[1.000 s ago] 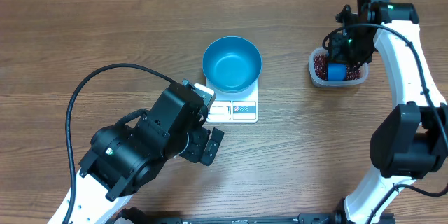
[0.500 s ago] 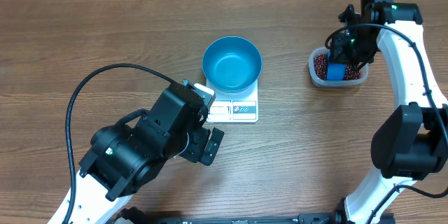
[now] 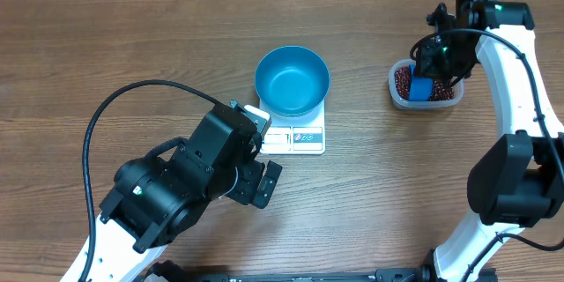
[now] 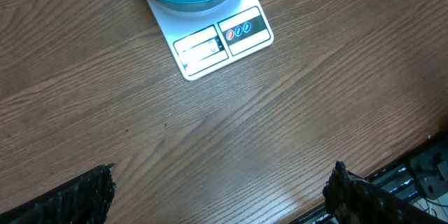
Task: Scoop item into bowl and weigh 150g on scale
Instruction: 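Drag the blue scoop through the beans with the right gripper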
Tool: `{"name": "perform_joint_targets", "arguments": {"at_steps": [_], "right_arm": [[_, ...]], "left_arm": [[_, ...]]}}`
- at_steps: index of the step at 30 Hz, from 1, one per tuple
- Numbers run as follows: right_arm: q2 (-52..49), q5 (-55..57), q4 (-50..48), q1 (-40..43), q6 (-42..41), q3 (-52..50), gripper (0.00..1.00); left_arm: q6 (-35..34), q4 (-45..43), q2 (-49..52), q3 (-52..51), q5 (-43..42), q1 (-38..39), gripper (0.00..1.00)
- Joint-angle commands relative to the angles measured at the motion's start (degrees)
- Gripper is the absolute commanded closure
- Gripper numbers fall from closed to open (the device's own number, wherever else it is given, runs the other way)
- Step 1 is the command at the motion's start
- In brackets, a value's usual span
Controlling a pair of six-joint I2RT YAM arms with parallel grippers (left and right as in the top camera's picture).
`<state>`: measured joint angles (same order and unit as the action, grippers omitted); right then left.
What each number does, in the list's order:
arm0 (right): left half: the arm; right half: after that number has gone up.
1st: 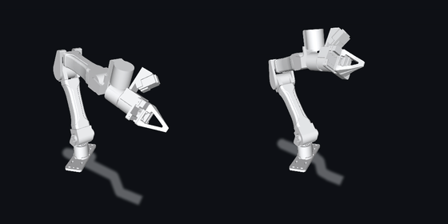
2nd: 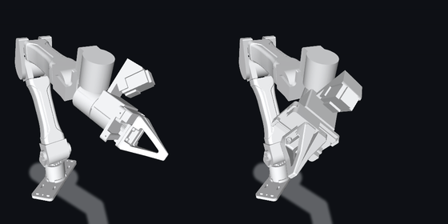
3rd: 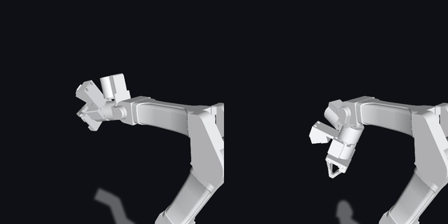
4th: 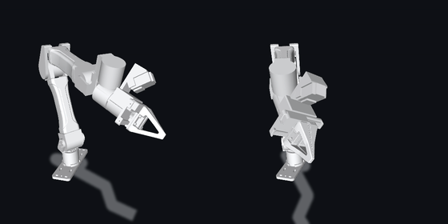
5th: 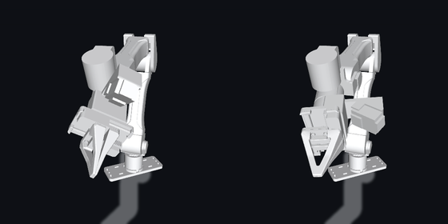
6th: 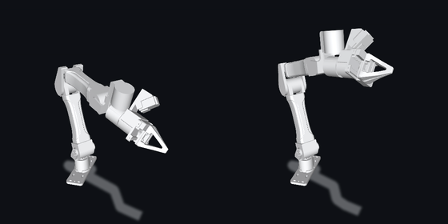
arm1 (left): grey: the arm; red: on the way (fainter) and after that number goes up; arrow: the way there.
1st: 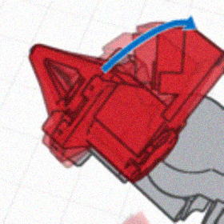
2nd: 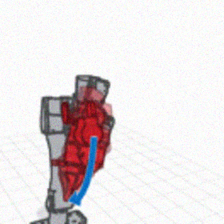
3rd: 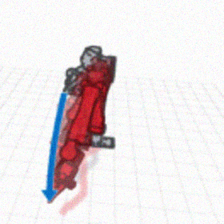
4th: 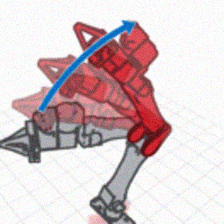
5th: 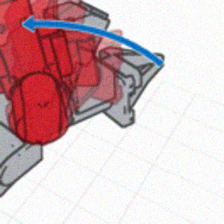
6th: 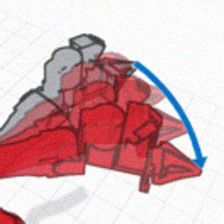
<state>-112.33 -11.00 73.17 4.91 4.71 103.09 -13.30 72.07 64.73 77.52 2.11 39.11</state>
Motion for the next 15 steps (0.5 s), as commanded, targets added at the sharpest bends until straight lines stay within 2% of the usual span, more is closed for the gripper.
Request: {"name": "perform_joint_targets", "arguments": {"at_steps": [1, 8, 15], "right_arm": [[3.37, -5.01, -0.44, 0.52, 0.31, 2.36, 0.96], [3.37, -5.77, 0.68, 4.79, 0.31, 2.34, 0.96], [3.08, -11.67, 0.7, 8.74, 2.29, 1.14, 0.96]], "left_arm": [[0.9, -0.07, -0.24, 0.72, -0.22, -0.09, 0.01], [0.9, -0.07, -0.24, 0.72, -0.2, -0.09, 0.01], [0.9, -0.07, -0.24, 0.72, -0.2, -0.09, 0.0]]}}
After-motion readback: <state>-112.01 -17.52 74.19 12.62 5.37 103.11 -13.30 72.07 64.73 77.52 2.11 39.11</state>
